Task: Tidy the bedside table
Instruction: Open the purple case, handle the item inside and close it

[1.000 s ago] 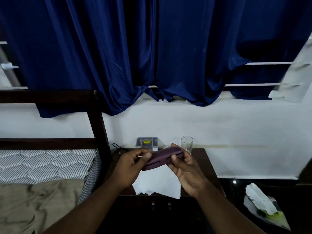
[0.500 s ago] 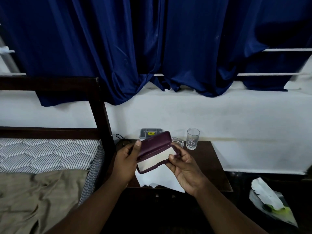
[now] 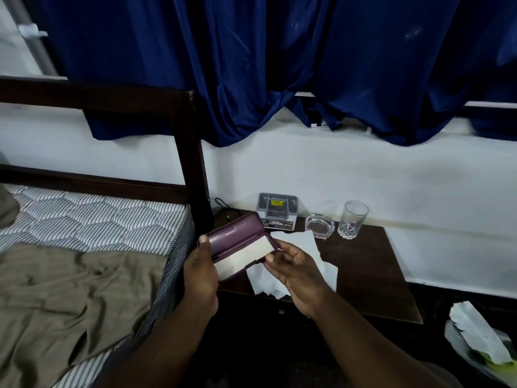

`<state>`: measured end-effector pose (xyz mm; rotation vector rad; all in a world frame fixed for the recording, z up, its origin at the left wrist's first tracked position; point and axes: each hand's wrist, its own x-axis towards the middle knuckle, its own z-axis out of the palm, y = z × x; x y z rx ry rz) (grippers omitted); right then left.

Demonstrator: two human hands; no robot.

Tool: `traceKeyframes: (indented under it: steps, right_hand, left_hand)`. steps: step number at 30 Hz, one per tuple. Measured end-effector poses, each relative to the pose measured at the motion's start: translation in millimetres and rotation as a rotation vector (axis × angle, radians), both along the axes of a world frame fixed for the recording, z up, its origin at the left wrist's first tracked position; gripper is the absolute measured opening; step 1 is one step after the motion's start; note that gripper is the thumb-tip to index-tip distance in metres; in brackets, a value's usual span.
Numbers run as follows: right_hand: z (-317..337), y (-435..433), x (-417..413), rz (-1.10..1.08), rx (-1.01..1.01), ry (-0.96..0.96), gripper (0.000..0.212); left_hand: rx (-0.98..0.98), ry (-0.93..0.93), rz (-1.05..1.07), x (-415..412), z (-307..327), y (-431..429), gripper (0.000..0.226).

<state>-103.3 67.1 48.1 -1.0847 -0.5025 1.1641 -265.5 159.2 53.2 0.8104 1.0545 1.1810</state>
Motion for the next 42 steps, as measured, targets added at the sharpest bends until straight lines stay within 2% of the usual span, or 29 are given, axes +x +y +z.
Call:
traceKeyframes:
  steps: [6,9,17,22,25,28,35,42]
  right_hand:
    - [-29.8,42.4,-5.7,-0.093,-0.196,-0.207,0.031]
    - [-39.9,60.6,-9.3,-0.102,-0.293,-0.334,0.016]
    - [-62.6,104.2,-28.6,-0.087,-0.493,-0.773,0.015]
    - [-67.9,124.6,-42.9,-0.106,-0.595,-0.98,0.031]
    - [-67.2,133.3,-50.9,-0.052,-0.645,-1.08,0.045]
    - [-67.2,142.1,-56.5,0.002,-0.666,-1.194,0.05]
    - [-70.1,150.4,-60.6,0.038,-0.696,-1.28,0.036]
    - [-74.0,152.4,-55.2,-0.071,-0.719,-1.023,0.023]
  left_hand:
    - [0.079,0.173,0.154,-29.4,-25.2,34.0,0.044]
    - [0.088,0.229,0.259,-35.1,-42.1,47.5,0.051]
    - [0.079,0.349,0.421,-37.3,-63.6,75.1,0.059]
    - [0.072,0.423,0.455,-32.9,-68.7,82.8,0.052]
    - [0.074,0.444,0.476,-31.9,-71.5,86.2,0.05]
    - [0.078,0.458,0.491,-31.3,-72.2,88.5,0.05]
    - [0.052,0.466,0.49,-32.6,-73.1,90.6,0.05]
    - [0.049,0.396,0.471,-33.1,-71.6,91.2,0.048]
